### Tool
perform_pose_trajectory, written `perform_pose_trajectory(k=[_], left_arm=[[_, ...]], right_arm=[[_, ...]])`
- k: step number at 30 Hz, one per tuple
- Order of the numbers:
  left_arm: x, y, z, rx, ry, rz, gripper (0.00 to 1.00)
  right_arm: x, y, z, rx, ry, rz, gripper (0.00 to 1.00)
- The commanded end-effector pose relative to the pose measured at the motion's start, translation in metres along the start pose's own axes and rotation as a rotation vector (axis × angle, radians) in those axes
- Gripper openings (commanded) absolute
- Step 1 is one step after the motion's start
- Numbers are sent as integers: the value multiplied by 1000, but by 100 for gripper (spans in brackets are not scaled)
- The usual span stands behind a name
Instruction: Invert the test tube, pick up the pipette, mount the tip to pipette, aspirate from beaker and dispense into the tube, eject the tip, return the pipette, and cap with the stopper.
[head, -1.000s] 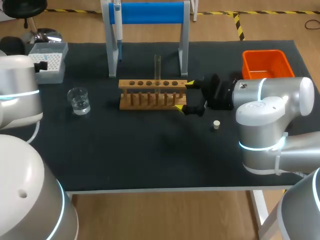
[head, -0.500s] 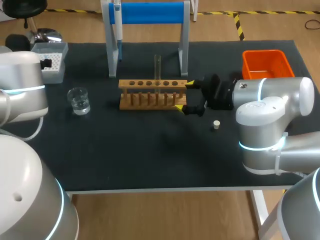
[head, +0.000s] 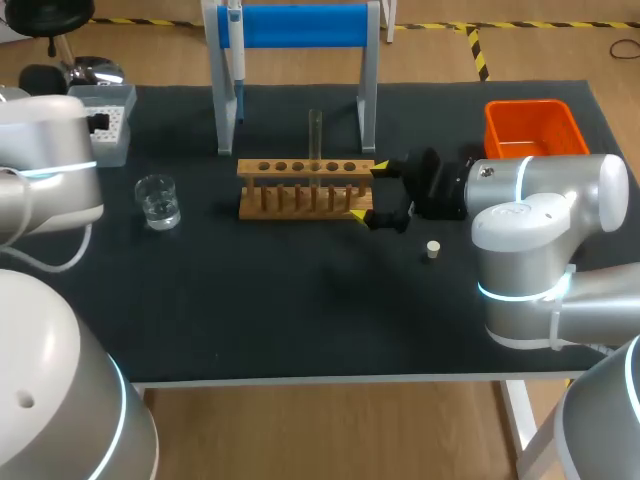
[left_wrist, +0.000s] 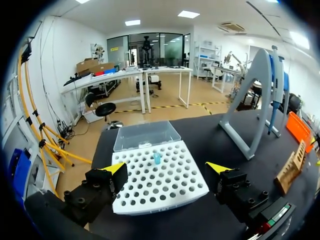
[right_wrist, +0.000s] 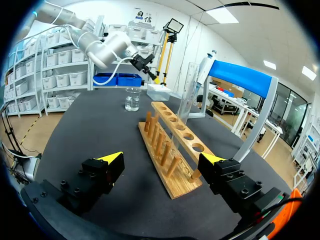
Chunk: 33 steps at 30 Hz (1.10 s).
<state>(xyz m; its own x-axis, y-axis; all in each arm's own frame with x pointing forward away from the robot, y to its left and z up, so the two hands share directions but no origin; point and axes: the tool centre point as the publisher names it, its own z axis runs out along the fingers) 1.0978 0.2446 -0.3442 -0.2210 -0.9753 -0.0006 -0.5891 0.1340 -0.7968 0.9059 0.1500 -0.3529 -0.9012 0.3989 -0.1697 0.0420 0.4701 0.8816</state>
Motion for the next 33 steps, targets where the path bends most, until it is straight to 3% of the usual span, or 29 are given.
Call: perform_pose_trajectory(k=[1,8,10,16,17,19,20,33], left_arm=[[-2,0,15,1,-2,1,100],[-6,-1,22,4,-11,-7,93],[-8,-2,24,6,-14,-8,83],[-9,-4,30,6,-19,-2,74],[-10,-4,30,6,-19,-1,70],[-10,-5,32,8,-22,0,46],[-10,-6,33,8,-23,0,44],[-11,-9,39,11,-48,-13,41]], right_arm=[[1,-1,1,-4,-3,0,100],[1,-1,1,-4,-3,0,100],[1,-1,1,-4,-3,0,100],[1,-1,1,-4,-3,0,100],[1,-1,1,-4,-3,0,100],[1,-1,1,-4,-3,0,100],[1,-1,1,-4,-3,0,100],[1,-1,1,-4,-3,0,100]])
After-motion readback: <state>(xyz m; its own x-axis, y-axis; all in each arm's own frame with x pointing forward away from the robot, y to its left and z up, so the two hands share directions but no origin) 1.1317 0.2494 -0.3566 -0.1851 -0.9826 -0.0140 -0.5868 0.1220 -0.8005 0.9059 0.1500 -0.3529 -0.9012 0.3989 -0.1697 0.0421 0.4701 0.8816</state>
